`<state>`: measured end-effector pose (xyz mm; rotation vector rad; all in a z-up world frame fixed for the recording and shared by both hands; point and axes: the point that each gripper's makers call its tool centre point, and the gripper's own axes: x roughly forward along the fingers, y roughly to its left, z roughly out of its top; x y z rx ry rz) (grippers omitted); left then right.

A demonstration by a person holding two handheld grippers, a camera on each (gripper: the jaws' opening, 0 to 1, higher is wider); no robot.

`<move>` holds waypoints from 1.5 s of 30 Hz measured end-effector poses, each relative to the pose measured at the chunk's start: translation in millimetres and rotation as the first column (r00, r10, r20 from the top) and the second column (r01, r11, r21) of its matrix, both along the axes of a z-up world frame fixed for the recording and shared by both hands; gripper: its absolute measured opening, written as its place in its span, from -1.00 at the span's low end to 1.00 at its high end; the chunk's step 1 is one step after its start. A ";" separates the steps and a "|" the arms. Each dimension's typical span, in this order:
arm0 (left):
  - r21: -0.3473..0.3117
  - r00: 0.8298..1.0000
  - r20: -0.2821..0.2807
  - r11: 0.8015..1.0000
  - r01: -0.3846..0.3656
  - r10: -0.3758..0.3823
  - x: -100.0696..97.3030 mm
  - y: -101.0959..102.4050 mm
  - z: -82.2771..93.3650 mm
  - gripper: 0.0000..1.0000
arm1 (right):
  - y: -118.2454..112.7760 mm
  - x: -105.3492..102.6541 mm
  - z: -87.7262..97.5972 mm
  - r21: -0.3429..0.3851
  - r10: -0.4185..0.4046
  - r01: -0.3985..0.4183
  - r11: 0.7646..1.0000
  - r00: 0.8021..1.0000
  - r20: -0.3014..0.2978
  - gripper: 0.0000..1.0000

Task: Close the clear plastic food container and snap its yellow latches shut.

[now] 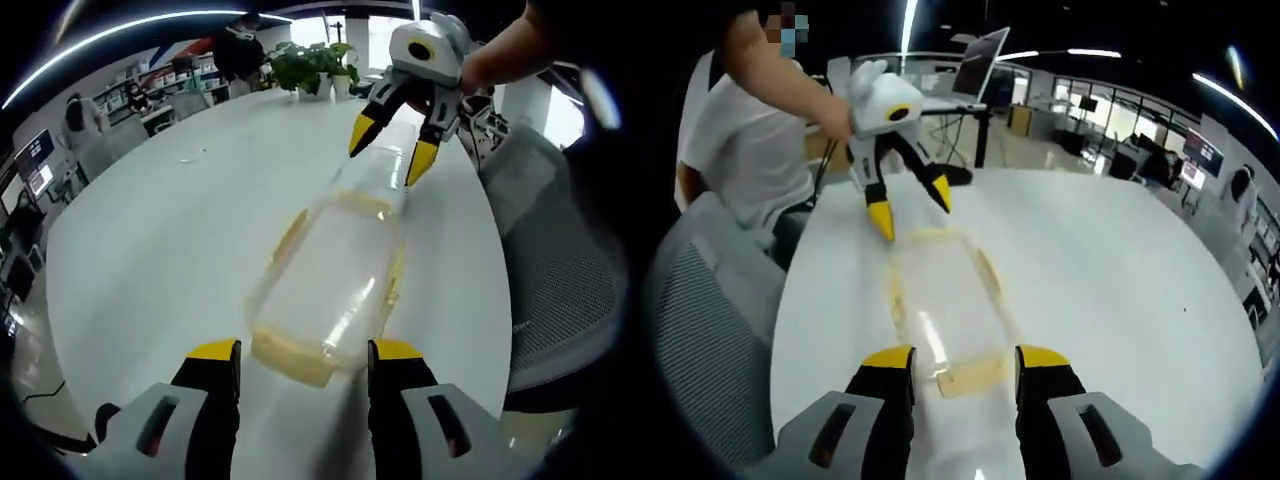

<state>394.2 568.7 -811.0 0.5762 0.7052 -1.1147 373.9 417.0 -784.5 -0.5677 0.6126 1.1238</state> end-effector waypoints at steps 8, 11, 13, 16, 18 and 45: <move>0.008 0.999 -0.020 1.000 0.025 -0.025 2.0 -1.4 -5.3 0.02 | -1.6 1.7 -15.7 -0.063 0.044 -0.047 0.997 0.998 -0.040 -0.21; 0.006 0.999 -0.027 1.000 0.028 -0.028 3.0 -1.1 -5.5 0.04 | -2.9 2.8 -20.2 -0.078 0.046 -0.050 0.996 0.998 -0.049 -0.21; 0.010 0.999 -0.031 0.999 0.036 -0.035 3.2 -0.5 -5.5 0.03 | -3.5 2.6 -21.6 -0.086 0.048 -0.053 0.995 0.997 -0.052 -0.21; 0.019 0.998 -0.041 0.999 0.049 -0.049 5.1 1.6 -5.1 0.02 | -4.4 2.7 -23.5 -0.099 0.057 -0.062 0.993 0.997 -0.056 -0.20; 0.028 0.997 -0.045 0.998 0.062 -0.061 6.1 2.9 -5.2 0.02 | -4.9 2.7 -24.9 -0.110 0.065 -0.071 0.991 0.996 -0.057 -0.20; 0.203 0.946 -0.105 0.925 0.322 -0.306 -0.1 4.9 -21.9 -0.01 | -6.2 4.5 -43.3 -0.219 0.112 -0.138 0.966 0.985 -0.128 -0.20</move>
